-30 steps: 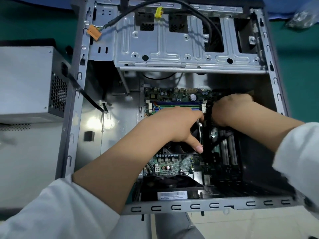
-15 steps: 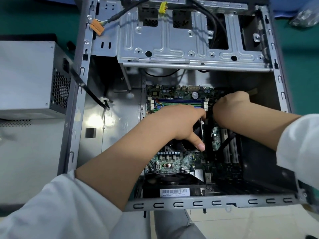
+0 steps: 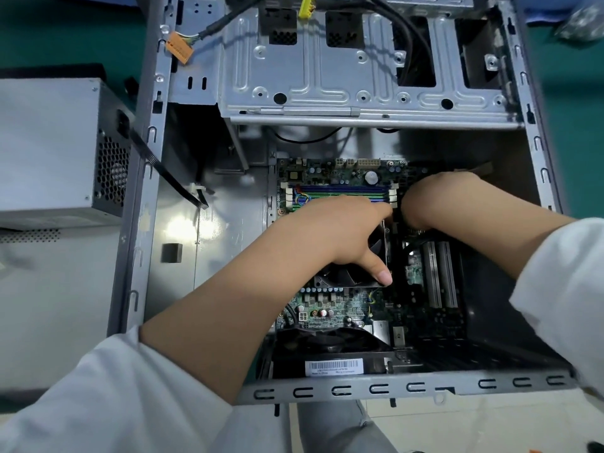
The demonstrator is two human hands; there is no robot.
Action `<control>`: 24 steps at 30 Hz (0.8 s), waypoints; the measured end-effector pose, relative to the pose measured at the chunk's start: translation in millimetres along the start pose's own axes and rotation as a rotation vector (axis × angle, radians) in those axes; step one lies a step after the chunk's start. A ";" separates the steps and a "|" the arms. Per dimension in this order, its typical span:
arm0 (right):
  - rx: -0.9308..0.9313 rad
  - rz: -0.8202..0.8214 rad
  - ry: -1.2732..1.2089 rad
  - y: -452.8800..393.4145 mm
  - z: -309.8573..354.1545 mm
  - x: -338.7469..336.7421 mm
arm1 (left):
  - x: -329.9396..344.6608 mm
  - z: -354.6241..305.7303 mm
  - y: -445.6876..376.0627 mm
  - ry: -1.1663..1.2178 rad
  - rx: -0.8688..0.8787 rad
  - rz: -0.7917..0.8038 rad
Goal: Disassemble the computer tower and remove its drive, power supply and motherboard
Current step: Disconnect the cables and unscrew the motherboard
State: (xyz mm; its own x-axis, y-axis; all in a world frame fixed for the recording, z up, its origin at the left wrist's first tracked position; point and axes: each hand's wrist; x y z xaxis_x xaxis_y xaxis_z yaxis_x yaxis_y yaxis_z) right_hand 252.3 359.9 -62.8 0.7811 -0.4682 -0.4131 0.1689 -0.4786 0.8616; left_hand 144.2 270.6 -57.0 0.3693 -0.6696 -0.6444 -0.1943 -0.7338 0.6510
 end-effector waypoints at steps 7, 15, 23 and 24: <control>-0.051 0.009 -0.132 -1.0 -4.5 1.7 | -0.1 -1.0 0.1 0.005 -0.004 0.007; 0.112 -0.120 -0.333 9.8 -11.1 5.0 | 0.1 -0.8 -0.5 -0.001 -0.005 0.003; 0.187 -0.195 -0.297 12.4 -5.4 1.9 | 0.2 -1.0 -0.6 -0.013 0.002 -0.002; 0.192 -0.205 -0.269 12.0 -3.5 1.4 | -0.1 -1.3 -0.8 -0.017 0.002 -0.005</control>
State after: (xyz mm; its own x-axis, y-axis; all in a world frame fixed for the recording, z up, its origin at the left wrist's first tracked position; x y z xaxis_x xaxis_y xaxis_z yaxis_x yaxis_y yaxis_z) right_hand 257.5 356.2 -52.0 0.5533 -0.5142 -0.6553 0.1693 -0.7009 0.6929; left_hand 145.5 271.4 -57.0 0.3548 -0.6679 -0.6542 -0.1942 -0.7371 0.6472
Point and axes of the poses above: each hand's wrist, its own y-axis away from the middle knuckle, its own x-axis out of the palm, z = x × y, and after that the axes turned 10 degrees about -x, right-handed
